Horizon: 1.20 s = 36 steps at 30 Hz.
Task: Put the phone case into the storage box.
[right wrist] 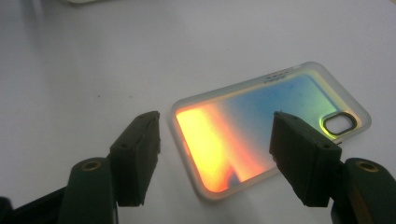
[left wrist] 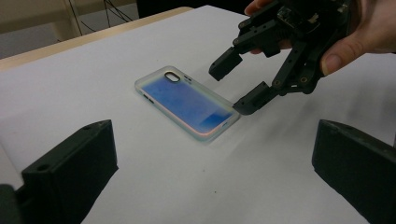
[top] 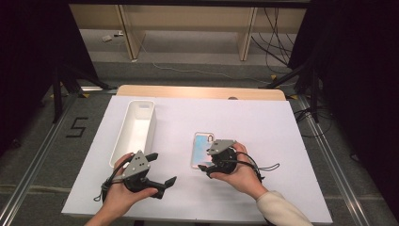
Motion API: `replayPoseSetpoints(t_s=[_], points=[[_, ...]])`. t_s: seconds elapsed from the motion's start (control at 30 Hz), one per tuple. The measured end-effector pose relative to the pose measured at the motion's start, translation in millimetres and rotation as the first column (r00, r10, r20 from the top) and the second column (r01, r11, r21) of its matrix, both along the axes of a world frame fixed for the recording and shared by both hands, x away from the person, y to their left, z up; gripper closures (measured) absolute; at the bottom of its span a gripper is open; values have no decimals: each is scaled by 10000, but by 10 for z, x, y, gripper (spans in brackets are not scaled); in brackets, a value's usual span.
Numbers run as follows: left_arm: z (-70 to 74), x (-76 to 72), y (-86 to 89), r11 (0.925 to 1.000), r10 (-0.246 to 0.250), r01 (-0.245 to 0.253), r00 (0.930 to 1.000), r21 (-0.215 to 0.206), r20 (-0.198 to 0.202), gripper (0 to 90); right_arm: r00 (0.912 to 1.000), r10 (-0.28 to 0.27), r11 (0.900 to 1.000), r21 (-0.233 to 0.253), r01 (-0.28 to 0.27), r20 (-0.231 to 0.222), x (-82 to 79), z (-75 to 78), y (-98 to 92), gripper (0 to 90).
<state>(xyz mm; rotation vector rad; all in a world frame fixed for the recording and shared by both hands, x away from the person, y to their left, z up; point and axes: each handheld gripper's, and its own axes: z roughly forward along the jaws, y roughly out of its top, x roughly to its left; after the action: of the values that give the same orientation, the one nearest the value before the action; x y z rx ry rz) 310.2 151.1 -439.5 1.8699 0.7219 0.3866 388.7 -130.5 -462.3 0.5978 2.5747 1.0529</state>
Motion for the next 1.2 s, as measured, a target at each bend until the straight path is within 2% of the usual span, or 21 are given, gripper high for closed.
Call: replayPoseSetpoints(t_s=[0.17,0.33,0.4,0.57,0.6,0.67,0.7,0.73,1.2], points=[[1,0,-1,10000,-20,20,10000,-8,-9,0,10000,49,9993,-368,-49,8,34,-28,41,351],[0,-1,1,10000,4,-4,10000,-15,-34,0,10000,3,9987,-512,-3,-15,62,-63,73,356],[-2,1,1,10000,-11,11,10000,-8,-31,0,9999,65,9983,-582,-56,148,84,-78,78,358],[-3,-6,-7,10000,57,-58,9999,-81,-99,0,9996,-126,9971,-751,108,-241,78,-88,97,361],[-4,-12,-11,9999,109,-111,9998,-128,-167,0,10000,62,9968,-800,-60,22,95,-104,94,361],[-1,-4,-6,10000,21,-21,10000,-27,-33,0,9999,138,9961,-874,-129,94,110,-111,97,363],[-1,-6,-7,10000,31,-31,10000,-49,-53,0,9997,-29,9963,-865,9,-232,98,-101,104,364],[-1,-3,-6,10000,15,-15,10000,-32,-32,0,9996,-93,9961,-875,70,-263,97,-104,109,364],[-8,1,-11,10000,-65,65,10000,-62,-36,0,9994,177,9930,-1162,-212,-309,127,-136,153,388]])
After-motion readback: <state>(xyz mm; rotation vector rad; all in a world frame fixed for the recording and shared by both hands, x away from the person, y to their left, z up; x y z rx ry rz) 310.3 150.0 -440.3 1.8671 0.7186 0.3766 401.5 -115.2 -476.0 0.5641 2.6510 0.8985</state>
